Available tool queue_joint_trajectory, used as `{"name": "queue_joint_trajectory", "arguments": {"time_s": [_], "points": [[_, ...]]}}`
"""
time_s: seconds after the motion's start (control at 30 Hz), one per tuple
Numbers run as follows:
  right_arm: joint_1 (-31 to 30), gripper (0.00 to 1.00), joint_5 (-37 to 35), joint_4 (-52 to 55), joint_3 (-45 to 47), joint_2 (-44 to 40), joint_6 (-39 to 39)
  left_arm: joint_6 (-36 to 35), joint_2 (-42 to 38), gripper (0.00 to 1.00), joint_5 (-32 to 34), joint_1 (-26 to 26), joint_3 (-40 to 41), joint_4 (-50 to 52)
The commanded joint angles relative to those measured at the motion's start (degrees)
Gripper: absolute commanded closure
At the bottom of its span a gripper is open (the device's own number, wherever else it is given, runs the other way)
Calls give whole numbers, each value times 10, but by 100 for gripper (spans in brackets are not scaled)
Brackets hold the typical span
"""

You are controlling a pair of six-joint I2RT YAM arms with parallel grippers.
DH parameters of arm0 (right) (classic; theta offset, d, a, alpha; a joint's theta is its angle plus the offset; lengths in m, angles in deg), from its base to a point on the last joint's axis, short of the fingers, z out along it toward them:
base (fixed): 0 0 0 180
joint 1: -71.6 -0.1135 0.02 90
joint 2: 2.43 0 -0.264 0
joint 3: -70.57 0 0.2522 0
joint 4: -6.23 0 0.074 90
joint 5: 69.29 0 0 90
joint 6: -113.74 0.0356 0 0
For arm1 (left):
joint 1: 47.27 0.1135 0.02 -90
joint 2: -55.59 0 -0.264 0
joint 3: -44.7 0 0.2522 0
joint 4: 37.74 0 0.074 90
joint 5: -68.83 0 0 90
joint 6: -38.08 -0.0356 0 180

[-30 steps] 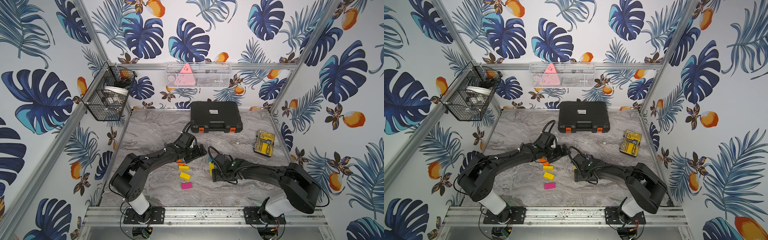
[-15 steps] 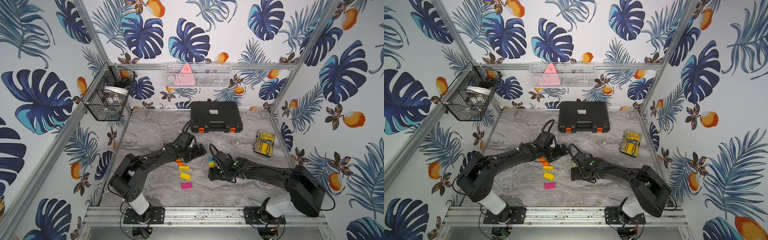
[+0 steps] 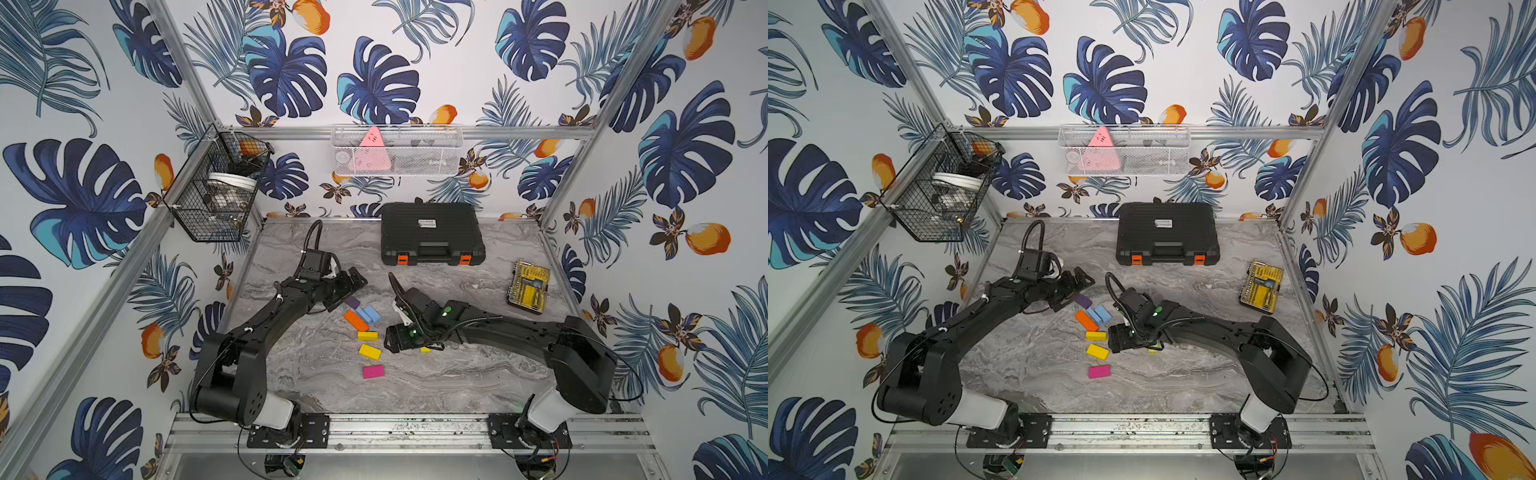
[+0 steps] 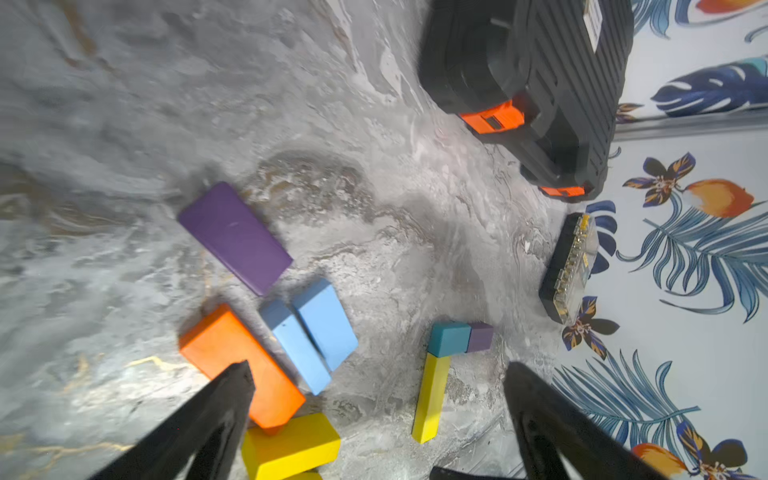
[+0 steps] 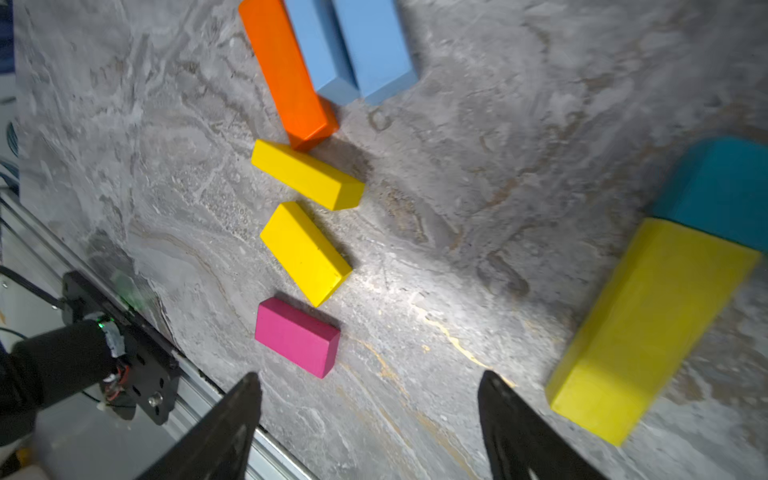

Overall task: Assemble the letter c with building blocks
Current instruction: Assemble the building block at the center of the board, then pick up the building block from the center of the board.

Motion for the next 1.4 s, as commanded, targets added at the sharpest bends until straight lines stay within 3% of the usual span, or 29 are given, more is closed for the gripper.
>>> {"name": "queue_joint_trajectory", "arguments": {"time_s": [0.0,0.23,0.7,0.9,1.1,1.37], "points": [[-30,18,-13,36,-35,33,-54,-21,-8,1,-35,29,11,14],[-86,18,-36,60,-69,93,-104,-24,-12,1,-54,54,22,11],[-110,17,-6,36,-86,140,-124,-13,-10,1,-63,56,41,-10],[-131,22,8,43,-89,141,-142,-13,-11,1,-64,56,44,-14],[-137,24,-25,52,-93,142,-145,-10,-11,1,-65,56,48,-18],[-138,16,-60,87,-136,167,-121,-3,-11,1,-68,56,55,-28]]}}
